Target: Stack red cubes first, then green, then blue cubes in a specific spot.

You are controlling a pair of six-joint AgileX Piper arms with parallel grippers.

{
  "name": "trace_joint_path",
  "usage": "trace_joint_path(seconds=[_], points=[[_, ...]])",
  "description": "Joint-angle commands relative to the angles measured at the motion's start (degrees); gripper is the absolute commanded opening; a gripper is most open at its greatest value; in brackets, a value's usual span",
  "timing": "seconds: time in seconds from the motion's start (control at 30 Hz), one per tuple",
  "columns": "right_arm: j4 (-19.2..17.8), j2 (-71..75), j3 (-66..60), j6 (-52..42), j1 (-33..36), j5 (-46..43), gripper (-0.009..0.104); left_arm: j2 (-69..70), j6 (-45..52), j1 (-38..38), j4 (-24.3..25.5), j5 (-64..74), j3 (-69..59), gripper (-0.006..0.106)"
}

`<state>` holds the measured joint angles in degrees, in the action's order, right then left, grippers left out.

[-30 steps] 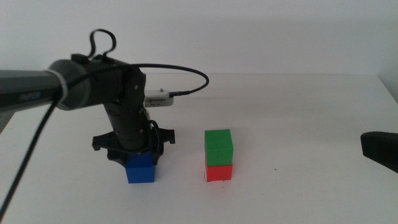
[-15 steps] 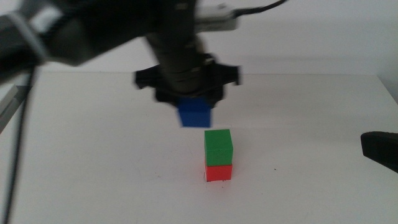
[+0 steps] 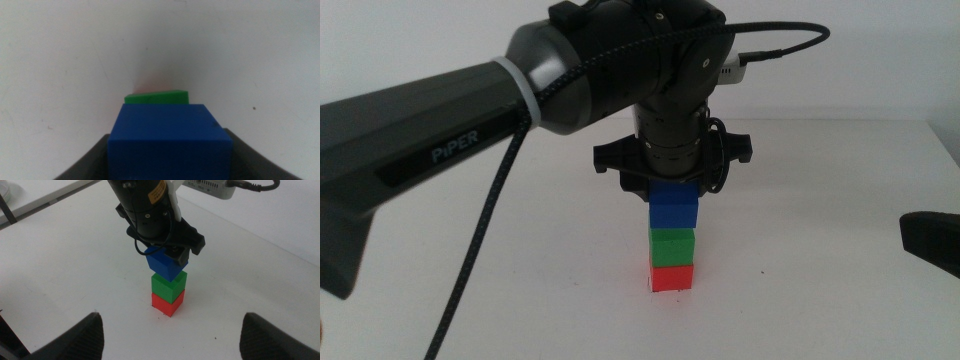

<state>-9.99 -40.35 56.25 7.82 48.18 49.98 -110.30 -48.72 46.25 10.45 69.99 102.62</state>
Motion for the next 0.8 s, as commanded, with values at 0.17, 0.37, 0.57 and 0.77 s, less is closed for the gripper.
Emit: trace_joint_path(seconds=[0.17,0.37,0.57,0.77], points=[[-0.3,0.3,-0.2,-0.1,-0.3,-0.3,0.093,-1.3,-2.8,-0.5,0.2,0.0,0.5,-0.002],[-0.3,0.3,-0.2,0.1,-0.3,-0.3,0.093,-2.9,-2.8,-0.6,0.0,0.0,0.5,-0.002],[-0.3,0.3,-0.2,0.1,-0.3,-0.3,0.093,-3.6,-2.8,-0.6,-0.7,0.0,0.5,-0.002],[-0.3,0.3,-0.2,0.1,-0.3,-0.3,0.093,-3.6,-2.9,-0.6,-1.7,0.0,0.5,-0.002]])
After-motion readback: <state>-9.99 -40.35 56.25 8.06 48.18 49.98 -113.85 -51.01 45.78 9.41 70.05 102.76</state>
